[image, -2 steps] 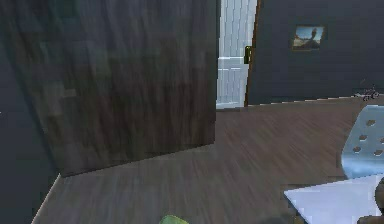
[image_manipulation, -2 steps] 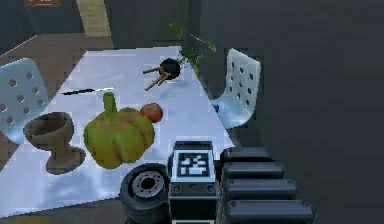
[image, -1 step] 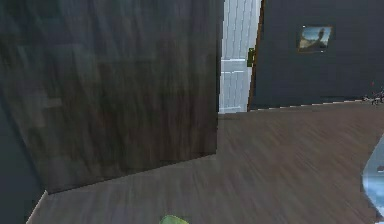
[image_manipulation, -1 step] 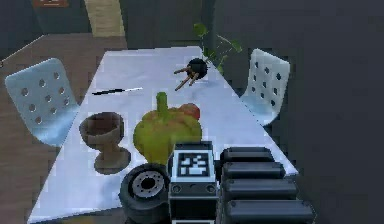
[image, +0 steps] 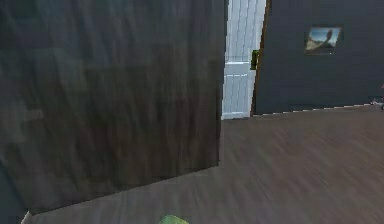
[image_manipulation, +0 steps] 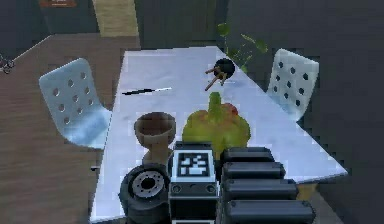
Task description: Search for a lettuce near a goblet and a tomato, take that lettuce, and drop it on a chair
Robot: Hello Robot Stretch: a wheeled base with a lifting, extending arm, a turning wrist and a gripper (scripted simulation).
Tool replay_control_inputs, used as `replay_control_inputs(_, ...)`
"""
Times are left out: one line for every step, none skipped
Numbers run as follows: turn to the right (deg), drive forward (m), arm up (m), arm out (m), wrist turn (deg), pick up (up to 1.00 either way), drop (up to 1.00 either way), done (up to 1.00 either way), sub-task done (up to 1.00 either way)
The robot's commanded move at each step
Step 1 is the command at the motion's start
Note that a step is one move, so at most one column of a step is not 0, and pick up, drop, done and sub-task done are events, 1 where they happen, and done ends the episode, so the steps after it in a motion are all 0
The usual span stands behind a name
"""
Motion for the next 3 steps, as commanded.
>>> replay_control_inputs(-24.0, 0.0, 0.0, 0.0, 0.0, 0.0, 0.0, 0.0, 0.0)
replay_control_inputs(0.0, 0.1, 0.0, 0.0, 0.0, 0.0, 0.0, 0.0, 0.0)
replay_control_inputs(21.0, 0.0, 0.0, 0.0, 0.0, 0.0, 0.0, 0.0, 0.0)
